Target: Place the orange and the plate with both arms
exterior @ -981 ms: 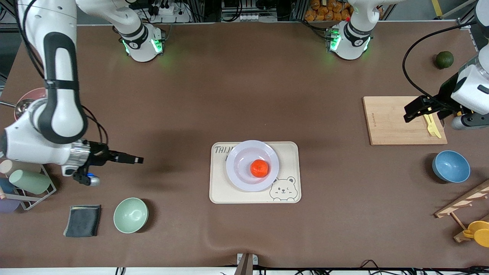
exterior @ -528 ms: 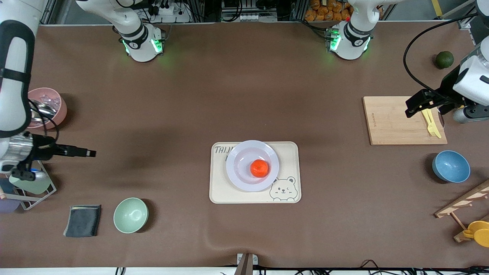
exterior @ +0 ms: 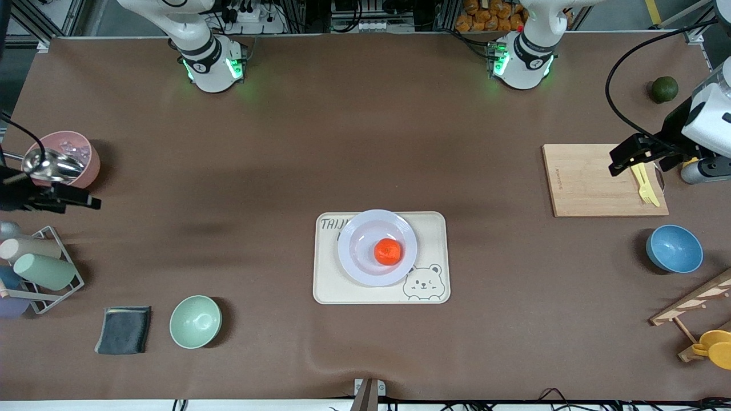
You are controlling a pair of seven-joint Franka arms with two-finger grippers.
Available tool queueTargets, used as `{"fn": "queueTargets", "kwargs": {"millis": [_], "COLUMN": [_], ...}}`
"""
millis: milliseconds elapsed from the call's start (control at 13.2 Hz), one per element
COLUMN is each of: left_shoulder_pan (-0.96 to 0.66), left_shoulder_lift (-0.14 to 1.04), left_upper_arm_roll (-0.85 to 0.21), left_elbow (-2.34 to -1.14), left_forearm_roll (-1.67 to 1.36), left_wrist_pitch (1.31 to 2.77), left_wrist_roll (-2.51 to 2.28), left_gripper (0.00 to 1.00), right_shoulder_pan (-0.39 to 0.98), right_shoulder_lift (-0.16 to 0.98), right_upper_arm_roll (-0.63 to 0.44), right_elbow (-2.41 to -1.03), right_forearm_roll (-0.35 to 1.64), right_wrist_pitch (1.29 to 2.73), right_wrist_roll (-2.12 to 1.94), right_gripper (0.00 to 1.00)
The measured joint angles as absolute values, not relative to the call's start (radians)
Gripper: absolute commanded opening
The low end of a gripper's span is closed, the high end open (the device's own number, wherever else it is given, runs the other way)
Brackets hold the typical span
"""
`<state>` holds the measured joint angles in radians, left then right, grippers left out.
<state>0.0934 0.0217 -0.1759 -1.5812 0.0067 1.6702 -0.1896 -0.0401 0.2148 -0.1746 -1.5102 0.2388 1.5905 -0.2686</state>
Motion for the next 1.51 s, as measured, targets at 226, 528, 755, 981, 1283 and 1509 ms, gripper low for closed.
{"fn": "queueTargets", "kwargs": {"millis": [226, 528, 755, 981, 1283, 1509], "left_shoulder_pan": [0.104, 0.12, 0.121, 0.121, 0.121, 0.12], "left_shoulder_lift": [0.021, 0.018, 0.018, 0.018, 0.018, 0.018], "left_upper_arm_roll": [-0.174, -0.172, -0.173, -0.173, -0.173, -0.173], "left_elbow": [-1.581, -1.581, -1.581, -1.581, -1.58, -1.569], "left_forearm_roll": [0.007, 0.007, 0.007, 0.007, 0.007, 0.007], "left_wrist_pitch": [1.671, 1.673, 1.675, 1.676, 1.676, 1.68], "left_wrist_roll": [-0.19, -0.174, -0.171, -0.171, -0.171, -0.171], "left_gripper": [1.0, 1.0, 1.0, 1.0, 1.0, 1.0], "right_shoulder_pan": [-0.054, -0.056, -0.061, -0.07, -0.074, -0.074], "right_shoulder_lift": [0.134, 0.088, 0.068, 0.059, 0.058, 0.055], "right_upper_arm_roll": [-0.147, -0.131, -0.1, -0.067, -0.053, -0.05], "right_elbow": [-1.515, -1.527, -1.529, -1.532, -1.532, -1.532], "right_forearm_roll": [0.171, 0.117, 0.099, 0.065, 0.023, 0.02], "right_wrist_pitch": [1.554, 1.553, 1.561, 1.58, 1.606, 1.606], "right_wrist_roll": [-0.269, -0.269, -0.268, -0.267, -0.267, -0.267], "right_gripper": [1.0, 1.0, 1.0, 1.0, 1.0, 1.0]}}
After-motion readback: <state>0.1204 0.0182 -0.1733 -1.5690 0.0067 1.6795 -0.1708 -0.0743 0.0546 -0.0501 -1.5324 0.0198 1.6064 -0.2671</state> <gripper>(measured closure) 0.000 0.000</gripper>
